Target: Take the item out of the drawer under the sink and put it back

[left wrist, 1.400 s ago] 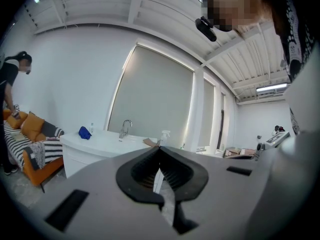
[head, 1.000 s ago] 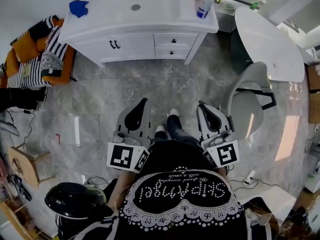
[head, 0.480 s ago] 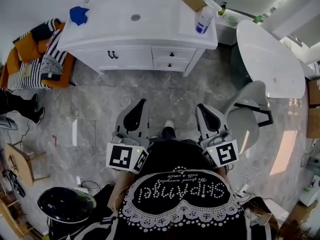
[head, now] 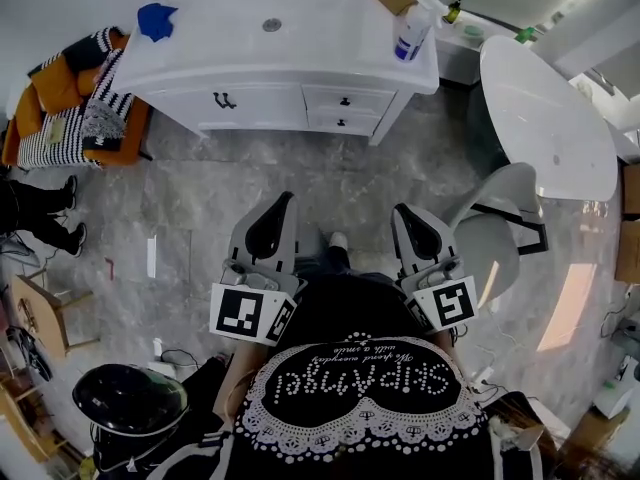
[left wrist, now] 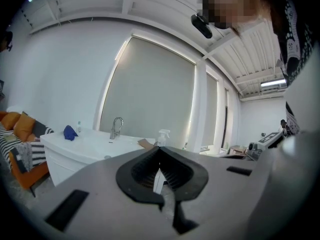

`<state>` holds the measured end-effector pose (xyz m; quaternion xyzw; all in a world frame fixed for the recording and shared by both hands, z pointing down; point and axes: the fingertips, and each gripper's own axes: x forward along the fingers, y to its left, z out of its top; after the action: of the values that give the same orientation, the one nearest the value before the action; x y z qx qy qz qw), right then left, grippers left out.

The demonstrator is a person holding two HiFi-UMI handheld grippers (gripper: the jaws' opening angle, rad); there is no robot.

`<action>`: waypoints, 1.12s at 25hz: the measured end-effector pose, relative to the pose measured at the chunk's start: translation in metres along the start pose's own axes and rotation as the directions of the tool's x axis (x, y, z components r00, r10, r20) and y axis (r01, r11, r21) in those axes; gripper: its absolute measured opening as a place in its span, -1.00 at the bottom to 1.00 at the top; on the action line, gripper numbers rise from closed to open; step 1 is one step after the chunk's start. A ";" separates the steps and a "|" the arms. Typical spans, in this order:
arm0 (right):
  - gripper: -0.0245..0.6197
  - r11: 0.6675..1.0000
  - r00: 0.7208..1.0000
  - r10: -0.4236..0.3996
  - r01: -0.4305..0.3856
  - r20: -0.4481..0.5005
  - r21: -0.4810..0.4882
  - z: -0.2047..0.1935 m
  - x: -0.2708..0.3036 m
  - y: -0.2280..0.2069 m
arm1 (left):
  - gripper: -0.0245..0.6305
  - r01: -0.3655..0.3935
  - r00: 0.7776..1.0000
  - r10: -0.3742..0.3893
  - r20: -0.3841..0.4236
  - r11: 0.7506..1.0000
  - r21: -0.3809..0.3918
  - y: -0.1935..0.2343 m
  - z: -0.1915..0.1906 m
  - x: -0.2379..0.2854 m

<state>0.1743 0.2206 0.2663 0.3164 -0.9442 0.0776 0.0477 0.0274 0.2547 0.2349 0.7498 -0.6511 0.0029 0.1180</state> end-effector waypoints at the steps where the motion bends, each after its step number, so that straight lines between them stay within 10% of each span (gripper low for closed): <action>1: -0.86 1.000 1.000 0.000 0.000 -0.001 0.002 -0.001 0.000 0.000 | -0.92 -0.003 1.000 0.003 0.001 1.000 0.002 0.001 0.000 0.000; 28: -0.86 0.988 0.988 -0.155 0.155 -0.003 -0.014 0.045 0.133 -0.042 | -0.92 0.158 0.987 -0.158 0.013 0.987 0.015 0.101 0.066 0.129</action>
<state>0.0920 0.1012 0.2454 0.3882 -0.9173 0.0677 0.0577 -0.0616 0.1043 0.2087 0.7998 -0.5904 -0.0075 0.1080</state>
